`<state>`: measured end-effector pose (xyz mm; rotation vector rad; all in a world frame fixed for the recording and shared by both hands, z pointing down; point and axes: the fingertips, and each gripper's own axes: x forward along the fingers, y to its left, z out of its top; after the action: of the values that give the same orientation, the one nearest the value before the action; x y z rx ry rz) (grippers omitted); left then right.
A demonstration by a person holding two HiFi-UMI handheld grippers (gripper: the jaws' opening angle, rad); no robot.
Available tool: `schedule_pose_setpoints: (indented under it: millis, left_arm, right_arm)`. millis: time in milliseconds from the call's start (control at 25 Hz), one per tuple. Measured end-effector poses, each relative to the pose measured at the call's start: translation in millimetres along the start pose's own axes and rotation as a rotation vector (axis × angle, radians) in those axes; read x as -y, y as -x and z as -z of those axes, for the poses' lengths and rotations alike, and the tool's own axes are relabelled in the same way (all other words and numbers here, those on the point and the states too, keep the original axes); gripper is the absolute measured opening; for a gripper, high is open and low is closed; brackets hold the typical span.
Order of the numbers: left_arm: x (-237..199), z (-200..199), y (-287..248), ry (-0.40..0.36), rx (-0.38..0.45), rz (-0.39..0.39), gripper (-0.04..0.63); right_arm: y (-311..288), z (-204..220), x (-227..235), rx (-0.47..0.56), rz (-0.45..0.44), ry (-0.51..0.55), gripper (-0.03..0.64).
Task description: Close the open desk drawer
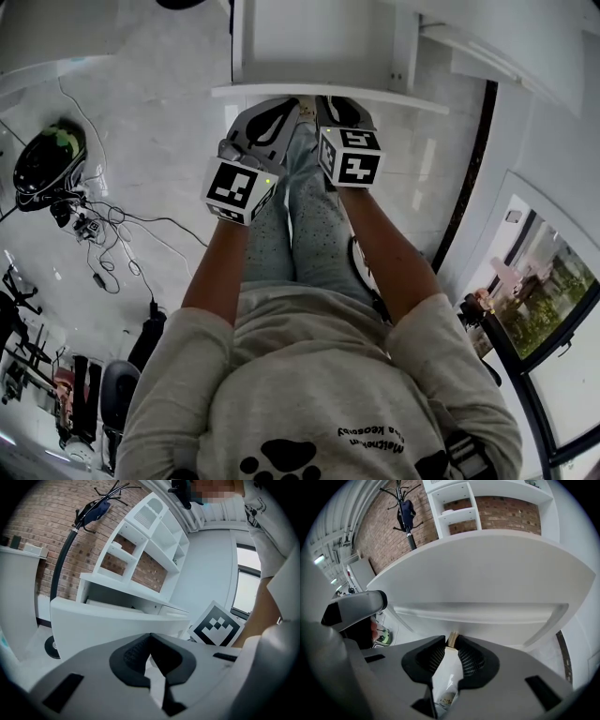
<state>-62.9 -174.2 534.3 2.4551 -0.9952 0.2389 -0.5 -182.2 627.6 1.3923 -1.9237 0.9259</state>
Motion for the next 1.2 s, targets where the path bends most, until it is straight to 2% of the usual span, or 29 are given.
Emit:
schedule_pose_setpoints:
  millis: [600,880,1200]
  left_arm:
    - [-17,-24,-41,-0.016,-0.025,-0.029,0.018]
    - [-35,-34,-52,0.004,-0.006,-0.055,0.018]
    - [-44,-51,-68,-0.014,0.001,-0.078,0.018]
  right_arm:
    - [-17,-35,16,0.015,-0.015,0.018,0.104]
    - [-34,-50,17,0.020,-0.026,0.026,0.104]
    - [-43,-70,27,0.033,-0.036,0.029,0.104]
